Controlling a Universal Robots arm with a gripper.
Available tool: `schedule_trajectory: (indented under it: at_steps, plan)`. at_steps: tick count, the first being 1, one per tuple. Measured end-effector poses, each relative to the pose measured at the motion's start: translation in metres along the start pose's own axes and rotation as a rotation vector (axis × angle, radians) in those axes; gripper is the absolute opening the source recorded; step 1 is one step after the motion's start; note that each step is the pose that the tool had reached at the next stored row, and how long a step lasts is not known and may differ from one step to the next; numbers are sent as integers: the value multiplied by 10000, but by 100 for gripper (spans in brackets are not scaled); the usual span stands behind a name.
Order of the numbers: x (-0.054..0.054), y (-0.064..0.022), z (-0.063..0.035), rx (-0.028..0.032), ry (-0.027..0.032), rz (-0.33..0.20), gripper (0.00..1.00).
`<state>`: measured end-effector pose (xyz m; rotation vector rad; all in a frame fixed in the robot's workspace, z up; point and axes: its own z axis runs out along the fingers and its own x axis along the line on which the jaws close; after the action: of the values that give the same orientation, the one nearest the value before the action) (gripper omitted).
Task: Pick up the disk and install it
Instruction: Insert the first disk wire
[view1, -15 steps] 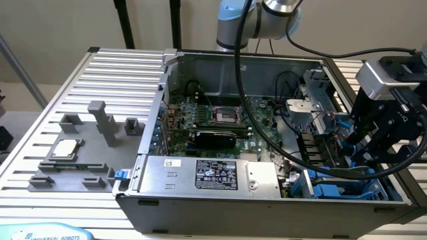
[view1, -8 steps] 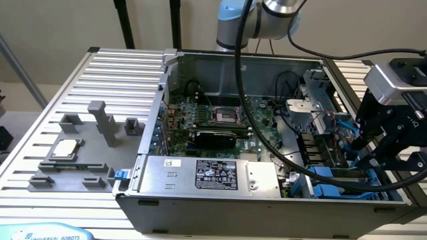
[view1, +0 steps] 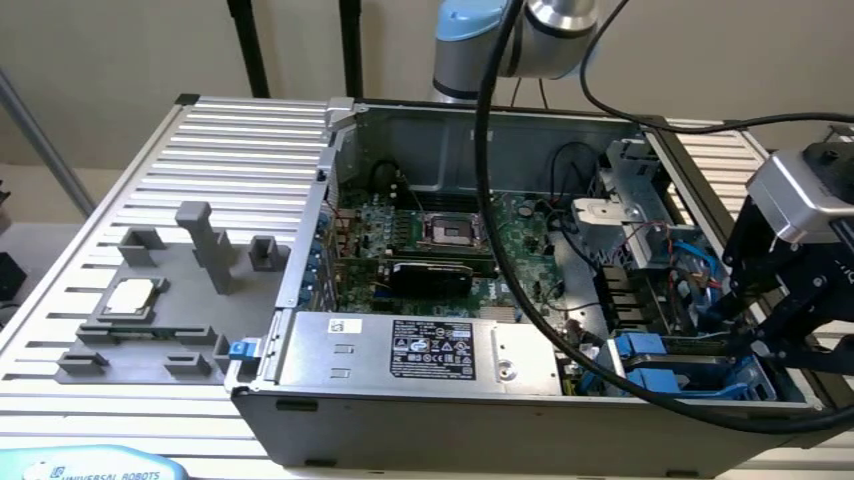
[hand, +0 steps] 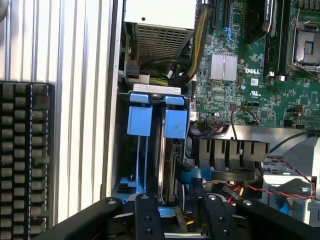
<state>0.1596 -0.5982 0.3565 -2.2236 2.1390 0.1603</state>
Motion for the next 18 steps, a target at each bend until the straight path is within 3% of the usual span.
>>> schedule_trajectory:
  at_steps: [8,18]
  plan:
    - [12,-136,45,3,-117,-15,38]
    - [19,-169,93,1,-142,-47,36]
